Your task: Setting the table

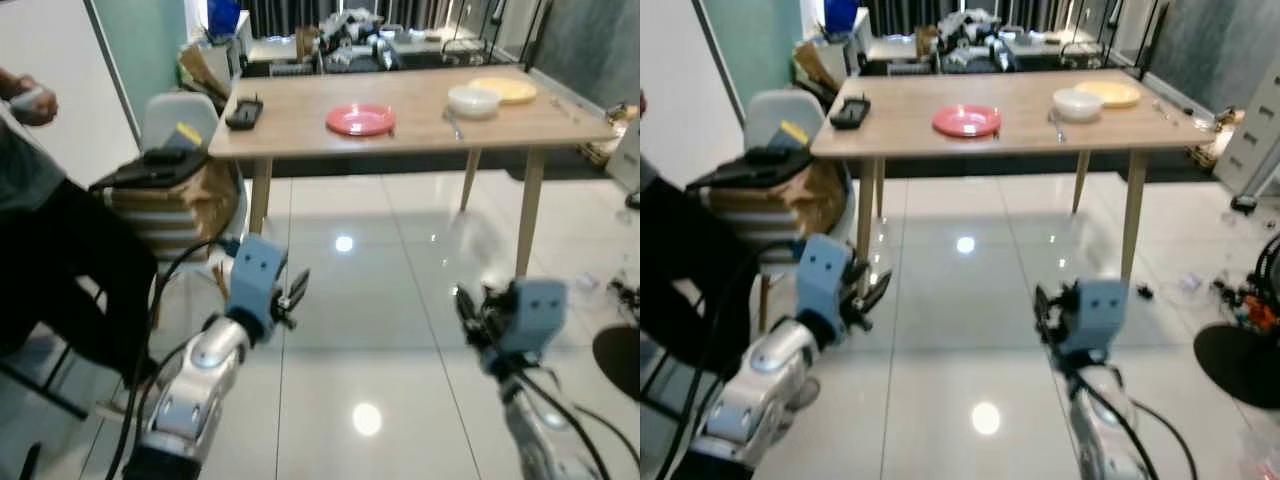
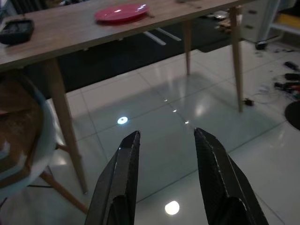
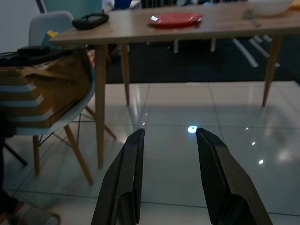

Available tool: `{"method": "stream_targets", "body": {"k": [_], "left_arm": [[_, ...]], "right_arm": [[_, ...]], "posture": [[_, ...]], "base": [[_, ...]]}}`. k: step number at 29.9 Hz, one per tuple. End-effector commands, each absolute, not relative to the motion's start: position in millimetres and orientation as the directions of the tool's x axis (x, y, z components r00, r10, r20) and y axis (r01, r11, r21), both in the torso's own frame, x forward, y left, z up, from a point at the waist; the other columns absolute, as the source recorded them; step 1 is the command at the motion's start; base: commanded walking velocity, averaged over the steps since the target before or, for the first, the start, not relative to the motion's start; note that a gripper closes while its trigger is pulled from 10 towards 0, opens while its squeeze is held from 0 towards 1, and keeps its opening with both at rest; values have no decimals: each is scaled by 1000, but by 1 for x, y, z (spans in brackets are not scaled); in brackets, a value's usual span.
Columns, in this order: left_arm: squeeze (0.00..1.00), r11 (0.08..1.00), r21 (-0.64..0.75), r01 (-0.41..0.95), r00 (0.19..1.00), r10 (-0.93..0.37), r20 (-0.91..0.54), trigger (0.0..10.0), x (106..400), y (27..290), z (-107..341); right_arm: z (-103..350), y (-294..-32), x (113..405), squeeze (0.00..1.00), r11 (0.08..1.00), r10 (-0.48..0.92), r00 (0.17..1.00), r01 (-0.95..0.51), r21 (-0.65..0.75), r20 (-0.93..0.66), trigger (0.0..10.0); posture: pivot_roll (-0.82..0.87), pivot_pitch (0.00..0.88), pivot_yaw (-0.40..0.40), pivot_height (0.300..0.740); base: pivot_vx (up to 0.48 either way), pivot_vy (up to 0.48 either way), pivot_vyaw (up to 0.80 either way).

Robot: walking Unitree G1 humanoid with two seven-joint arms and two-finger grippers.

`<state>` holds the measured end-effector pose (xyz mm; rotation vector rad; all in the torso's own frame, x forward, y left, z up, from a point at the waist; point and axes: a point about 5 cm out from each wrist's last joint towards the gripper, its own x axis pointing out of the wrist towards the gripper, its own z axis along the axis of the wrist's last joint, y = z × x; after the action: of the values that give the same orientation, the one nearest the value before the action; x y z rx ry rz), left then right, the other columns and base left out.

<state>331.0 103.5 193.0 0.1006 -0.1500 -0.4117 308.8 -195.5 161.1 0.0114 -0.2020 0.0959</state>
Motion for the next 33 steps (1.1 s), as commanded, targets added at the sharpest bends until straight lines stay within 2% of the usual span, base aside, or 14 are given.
{"method": "stream_targets", "body": {"k": [1, 15, 27, 33], "left_arm": [[0, 911, 132, 392, 907, -407, 113, 10000, 330, 103, 190], [0, 916, 135, 378, 912, -394, 117, 10000, 331, 104, 190], [0, 918, 128, 374, 914, -389, 117, 10000, 330, 104, 190], [0, 920, 126, 371, 915, -385, 117, 10000, 330, 105, 189]], "right_arm": [[157, -200, 308, 0, 997, 82, 979, -82, -6, 188, 10000], [157, -203, 308, 0, 998, 61, 979, -64, 8, 196, 10000], [157, -204, 309, 0, 998, 53, 980, -57, 11, 193, 10000], [158, -203, 309, 0, 998, 56, 979, -57, 3, 195, 10000]], "posture": [[85, 85, 133, 740], [84, 96, 131, 740], [84, 106, 125, 740], [86, 110, 124, 740]], "base": [[480, 0, 0], [480, 0, 0], [480, 0, -603], [480, 0, -69]]}}
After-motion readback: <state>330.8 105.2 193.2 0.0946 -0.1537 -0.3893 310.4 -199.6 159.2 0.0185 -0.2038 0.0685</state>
